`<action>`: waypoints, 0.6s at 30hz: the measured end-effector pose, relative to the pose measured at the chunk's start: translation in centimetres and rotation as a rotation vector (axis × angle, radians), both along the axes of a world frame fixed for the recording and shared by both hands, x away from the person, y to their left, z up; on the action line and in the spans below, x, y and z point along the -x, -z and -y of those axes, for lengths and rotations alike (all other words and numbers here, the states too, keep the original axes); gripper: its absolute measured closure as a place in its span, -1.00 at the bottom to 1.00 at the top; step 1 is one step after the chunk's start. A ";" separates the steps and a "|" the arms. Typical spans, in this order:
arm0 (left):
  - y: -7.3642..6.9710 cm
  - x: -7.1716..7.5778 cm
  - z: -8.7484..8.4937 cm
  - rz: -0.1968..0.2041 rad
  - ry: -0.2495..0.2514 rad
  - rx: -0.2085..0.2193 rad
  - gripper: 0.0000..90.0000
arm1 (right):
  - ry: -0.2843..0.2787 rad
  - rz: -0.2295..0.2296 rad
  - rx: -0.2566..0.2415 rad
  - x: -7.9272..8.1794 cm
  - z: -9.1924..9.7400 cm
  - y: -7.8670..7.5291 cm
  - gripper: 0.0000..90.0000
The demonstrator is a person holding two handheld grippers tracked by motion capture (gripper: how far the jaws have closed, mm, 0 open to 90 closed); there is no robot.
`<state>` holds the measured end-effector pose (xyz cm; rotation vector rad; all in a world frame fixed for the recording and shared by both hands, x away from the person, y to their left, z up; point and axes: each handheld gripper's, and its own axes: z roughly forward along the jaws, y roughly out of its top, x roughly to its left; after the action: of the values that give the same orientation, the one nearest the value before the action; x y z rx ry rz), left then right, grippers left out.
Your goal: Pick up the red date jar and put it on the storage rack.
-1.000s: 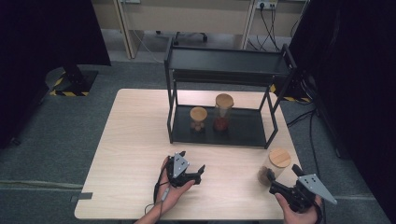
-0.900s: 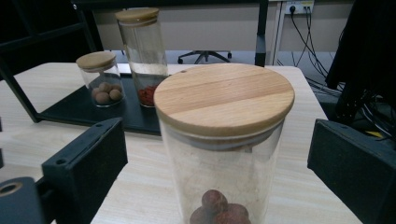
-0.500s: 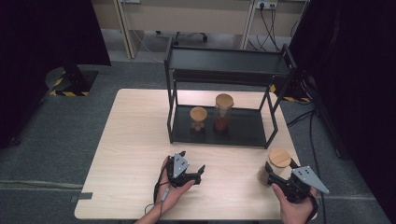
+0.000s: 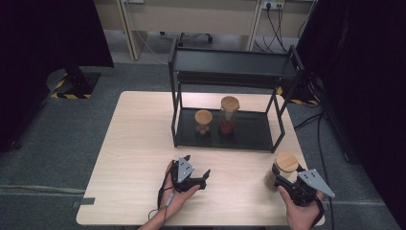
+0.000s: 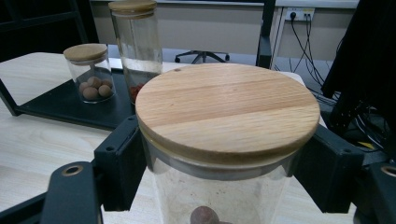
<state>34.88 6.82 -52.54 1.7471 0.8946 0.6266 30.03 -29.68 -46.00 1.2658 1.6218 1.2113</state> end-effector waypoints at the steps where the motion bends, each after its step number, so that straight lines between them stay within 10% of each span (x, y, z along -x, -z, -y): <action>1: 0.0 0.0 0.0 0.000 0.000 0.000 -0.82 | -0.001 0.000 0.001 0.0 0.0 0.0 -0.43; 18: 0.0 0.0 0.0 0.001 0.000 -0.001 -0.82 | -0.021 0.030 -0.002 0.3 -0.6 -1.5 -0.43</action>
<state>34.87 6.82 -52.54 1.7475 0.8936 0.6272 29.73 -29.10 -44.50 1.2292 1.6163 1.2392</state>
